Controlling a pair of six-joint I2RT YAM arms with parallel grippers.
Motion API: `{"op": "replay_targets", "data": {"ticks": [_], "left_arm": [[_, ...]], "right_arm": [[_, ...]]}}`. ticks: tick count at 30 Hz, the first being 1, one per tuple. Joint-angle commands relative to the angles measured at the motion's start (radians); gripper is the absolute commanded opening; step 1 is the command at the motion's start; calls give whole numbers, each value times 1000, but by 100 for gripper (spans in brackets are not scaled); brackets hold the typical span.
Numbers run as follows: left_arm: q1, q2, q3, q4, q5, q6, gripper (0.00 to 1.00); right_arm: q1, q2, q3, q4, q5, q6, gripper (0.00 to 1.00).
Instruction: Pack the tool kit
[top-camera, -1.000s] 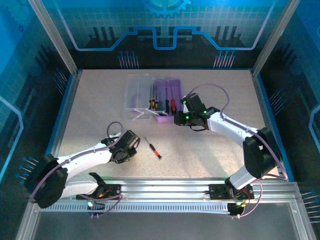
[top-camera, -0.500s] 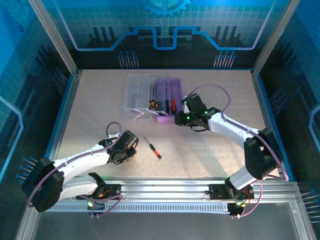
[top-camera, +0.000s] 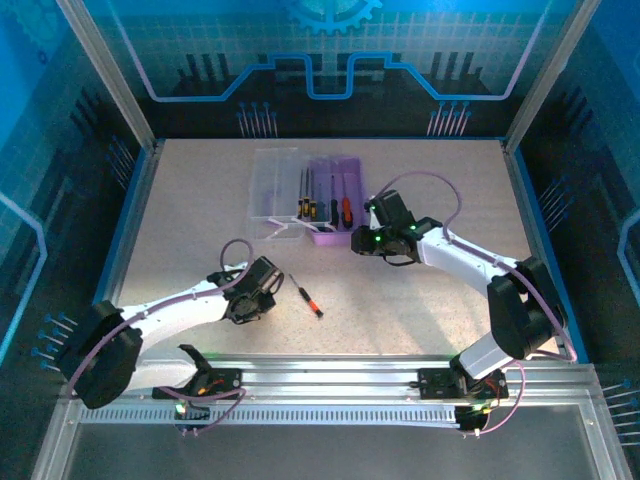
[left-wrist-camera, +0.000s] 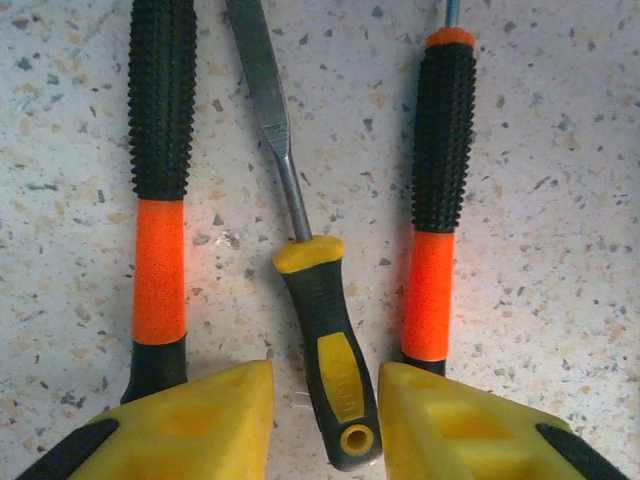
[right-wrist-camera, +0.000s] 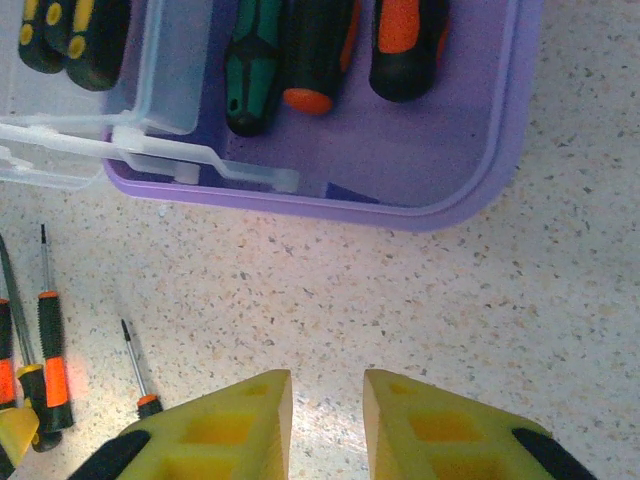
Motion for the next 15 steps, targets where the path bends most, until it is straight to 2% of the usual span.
{"op": "replay_targets", "data": {"ticks": [1, 10, 15], "left_arm": [[-4, 28, 7, 0, 1, 29, 30], [-4, 54, 0, 20, 9, 62, 28], [-3, 44, 0, 12, -7, 97, 15]], "right_arm": [[-18, -23, -14, 26, -25, 8, 27], [-21, -26, -19, 29, -27, 8, 27], [-24, -30, -18, 29, -30, 13, 27]]}}
